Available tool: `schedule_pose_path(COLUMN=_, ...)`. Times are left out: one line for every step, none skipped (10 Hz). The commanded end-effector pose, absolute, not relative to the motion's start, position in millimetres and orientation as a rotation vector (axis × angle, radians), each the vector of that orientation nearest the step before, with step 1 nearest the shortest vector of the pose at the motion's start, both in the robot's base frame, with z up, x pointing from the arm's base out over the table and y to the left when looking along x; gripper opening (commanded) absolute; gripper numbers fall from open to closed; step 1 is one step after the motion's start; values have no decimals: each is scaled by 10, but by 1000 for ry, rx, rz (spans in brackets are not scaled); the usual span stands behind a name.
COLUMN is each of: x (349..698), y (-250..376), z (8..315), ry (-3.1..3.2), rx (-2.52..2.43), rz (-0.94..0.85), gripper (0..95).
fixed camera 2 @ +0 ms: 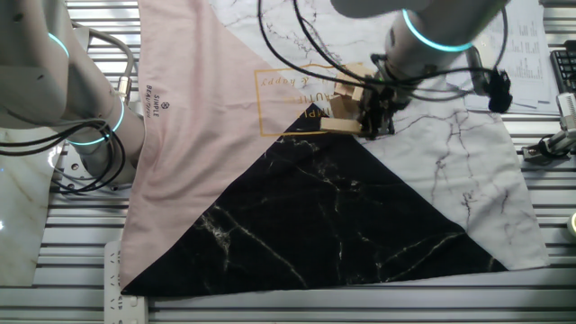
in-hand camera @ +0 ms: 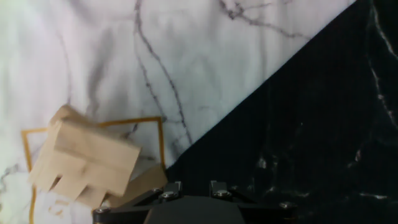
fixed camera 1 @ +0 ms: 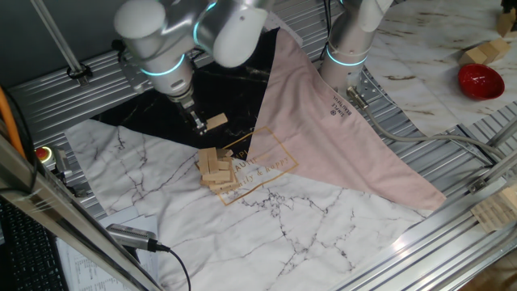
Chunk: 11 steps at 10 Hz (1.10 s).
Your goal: Play Jenga
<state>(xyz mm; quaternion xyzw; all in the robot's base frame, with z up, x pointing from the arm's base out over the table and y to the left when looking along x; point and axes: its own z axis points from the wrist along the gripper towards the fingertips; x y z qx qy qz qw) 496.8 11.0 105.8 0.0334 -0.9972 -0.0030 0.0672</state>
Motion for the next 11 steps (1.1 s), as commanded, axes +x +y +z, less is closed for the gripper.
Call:
schedule_pose_path(x=4931, y=178, z=1132, ry=-3010, rx=130, rz=-13, gripper=0)
schedule_pose_path(x=4920, y=210, z=1159, ry=-3011, rx=139, rz=-13, gripper=0)
schedule_pose_path(x=4900, y=273, z=1205, ry=-3014, rx=144, rz=-14, gripper=0)
schedule_pose_path(x=4882, y=353, z=1246, ry=-3014, rx=136, rz=-13, gripper=0)
schedule_pose_path(x=4863, y=423, z=1266, ry=-3016, rx=129, rz=-11, gripper=0)
schedule_pose_path(x=4863, y=423, z=1266, ry=-3016, rx=129, rz=-11, gripper=0)
schedule_pose_path(x=4841, y=477, z=1258, ry=-3017, rx=122, rz=-10, gripper=0)
schedule_pose_path(x=4823, y=485, z=1238, ry=-3017, rx=136, rz=-11, gripper=0)
schedule_pose_path(x=4820, y=484, z=1237, ry=-3015, rx=160, rz=-12, gripper=190)
schedule_pose_path(x=4820, y=485, z=1236, ry=-3014, rx=160, rz=-11, gripper=380)
schedule_pose_path(x=4819, y=485, z=1235, ry=-3013, rx=167, rz=-11, gripper=380)
